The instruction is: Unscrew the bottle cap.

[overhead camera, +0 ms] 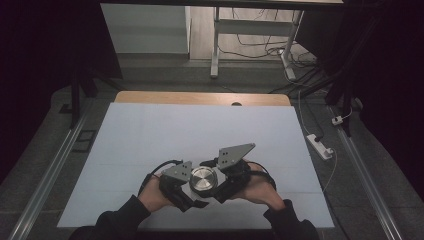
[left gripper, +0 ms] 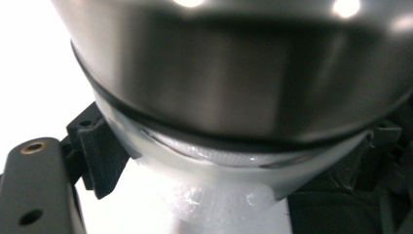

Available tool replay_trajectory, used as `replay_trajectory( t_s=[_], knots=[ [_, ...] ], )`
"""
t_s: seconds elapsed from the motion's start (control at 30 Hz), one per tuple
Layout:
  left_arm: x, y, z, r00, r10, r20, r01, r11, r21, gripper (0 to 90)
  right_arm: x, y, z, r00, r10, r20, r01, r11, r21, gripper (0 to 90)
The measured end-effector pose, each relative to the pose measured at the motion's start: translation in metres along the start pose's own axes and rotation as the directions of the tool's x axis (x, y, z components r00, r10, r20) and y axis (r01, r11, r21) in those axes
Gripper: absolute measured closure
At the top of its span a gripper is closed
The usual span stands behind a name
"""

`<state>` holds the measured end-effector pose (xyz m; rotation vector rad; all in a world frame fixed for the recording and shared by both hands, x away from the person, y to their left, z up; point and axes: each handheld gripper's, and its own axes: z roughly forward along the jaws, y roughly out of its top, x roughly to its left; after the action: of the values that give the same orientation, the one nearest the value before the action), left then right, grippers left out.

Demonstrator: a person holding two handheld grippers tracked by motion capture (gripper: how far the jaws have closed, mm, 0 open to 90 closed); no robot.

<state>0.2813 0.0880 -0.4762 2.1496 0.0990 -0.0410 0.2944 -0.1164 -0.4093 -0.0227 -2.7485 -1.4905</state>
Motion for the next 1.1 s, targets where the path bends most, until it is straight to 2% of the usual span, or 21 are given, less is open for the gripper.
replay_trajectory(
  t_s=[0.13,0.2,0.23,0.3,0.33,0.37,0.4,0.43,0.47,0.5,0.53,0.57,0.63,0.73,0.77,0.87,0.93,0.97,1.0,1.07,1.1],
  knots=[
    [-0.002,0.001,0.003,0.9996,0.023,0.015,-0.023,0.9997,0.01,15.5,0.002,-0.002,-0.002,0.9964,-0.057,-0.063,0.058,0.998,0.011,16.5],
    [0.0,0.001,0.003,1.0,0.0,-0.002,0.0,1.0,0.0,15.5,0.0,0.001,-0.003,0.9995,0.002,0.031,-0.001,1.0,-0.007,4.4],
    [0.003,0.0,0.001,0.9971,-0.042,-0.064,0.042,0.9991,0.002,15.5,-0.002,0.004,-0.006,0.9959,0.06,0.068,-0.057,0.998,-0.034,3.1],
    [0.005,-0.001,0.0,0.9932,-0.065,-0.097,0.065,0.9978,0.004,15.4,-0.003,0.005,-0.008,0.9917,0.097,0.085,-0.093,0.994,-0.048,1.5],
    [0.009,-0.004,-0.002,0.9771,-0.125,-0.172,0.126,0.992,-0.004,15.4,-0.006,0.007,-0.012,0.9724,0.192,0.133,-0.183,0.98,-0.073,1.1],
    [0.009,-0.004,-0.002,0.9771,-0.125,-0.172,0.126,0.992,-0.004,15.5,-0.006,0.007,-0.012,0.9724,0.192,0.133,-0.183,0.98,-0.073,1.1],
    [0.011,-0.005,-0.003,0.9622,-0.154,-0.225,0.157,0.9876,-0.003,15.4,-0.005,0.009,-0.01,0.9522,0.199,0.231,-0.196,0.98,-0.037,0.7],
    [0.012,-0.005,-0.003,0.9533,-0.164,-0.253,0.17,0.9854,0.002,15.5,-0.003,0.009,-0.008,0.9463,0.19,0.262,-0.191,0.981,-0.023,0.7],
    [0.012,-0.005,-0.003,0.9533,-0.164,-0.253,0.17,0.9854,0.002,15.5,-0.003,0.009,-0.008,0.9463,0.19,0.262,-0.191,0.981,-0.023,0.7],
    [0.011,-0.006,-0.002,0.9395,-0.189,-0.286,0.196,0.9807,-0.005,15.5,0.002,0.012,0.0,0.9233,0.192,0.333,-0.198,0.98,-0.015,2.4],
    [0.011,-0.006,-0.002,0.9395,-0.189,-0.286,0.196,0.9807,-0.005,15.5,0.004,0.013,0.003,0.915,0.194,0.354,-0.201,0.98,-0.018,4.1],
    [0.01,-0.005,0.0,0.9297,-0.198,-0.311,0.206,0.9785,-0.005,15.5,0.007,0.015,0.008,0.8985,0.196,0.393,-0.209,0.978,-0.012,5.1],
    [0.009,-0.004,0.001,0.9257,-0.201,-0.32,0.21,0.9776,-0.007,15.4,0.009,0.015,0.013,0.8876,0.193,0.418,-0.209,0.978,-0.006,5.5],
    [0.007,-0.002,0.003,0.9203,-0.219,-0.324,0.221,0.9747,-0.031,15.5,0.012,0.014,0.024,0.8581,0.205,0.471,-0.227,0.974,-0.011,10.6],
    [0.007,-0.002,0.002,0.9258,-0.199,-0.321,0.206,0.9784,-0.013,15.5,0.012,0.013,0.025,0.8541,0.205,0.478,-0.229,0.973,-0.009,13.1],
    [0.007,-0.001,0.0,0.9303,-0.195,-0.311,0.201,0.9795,-0.011,15.5,0.012,0.011,0.027,0.8672,0.19,0.46,-0.217,0.976,0.005,17.5],
    [0.008,-0.002,-0.002,0.9469,-0.179,-0.267,0.183,0.9831,-0.012,15.4,0.012,0.011,0.026,0.8759,0.181,0.447,-0.206,0.978,0.008,17.8],
    [0.008,-0.002,-0.002,0.9469,-0.179,-0.267,0.183,0.9831,-0.012,15.4,0.012,0.011,0.025,0.8877,0.168,0.428,-0.194,0.981,0.017,17.9],
    [0.009,-0.003,-0.003,0.9596,-0.159,-0.232,0.162,0.9868,-0.007,15.4,0.011,0.011,0.024,0.8992,0.159,0.408,-0.183,0.983,0.021,17.9],
    [0.009,-0.003,-0.004,0.9649,-0.15,-0.215,0.152,0.9883,-0.009,15.4,0.011,0.01,0.022,0.9199,0.137,0.367,-0.155,0.988,0.019,18.0],
    [0.009,-0.003,-0.005,0.9742,-0.13,-0.184,0.131,0.9913,-0.004,15.4,0.009,0.009,0.019,0.9328,0.133,0.335,-0.147,0.989,0.017,18.1]
  ],
)
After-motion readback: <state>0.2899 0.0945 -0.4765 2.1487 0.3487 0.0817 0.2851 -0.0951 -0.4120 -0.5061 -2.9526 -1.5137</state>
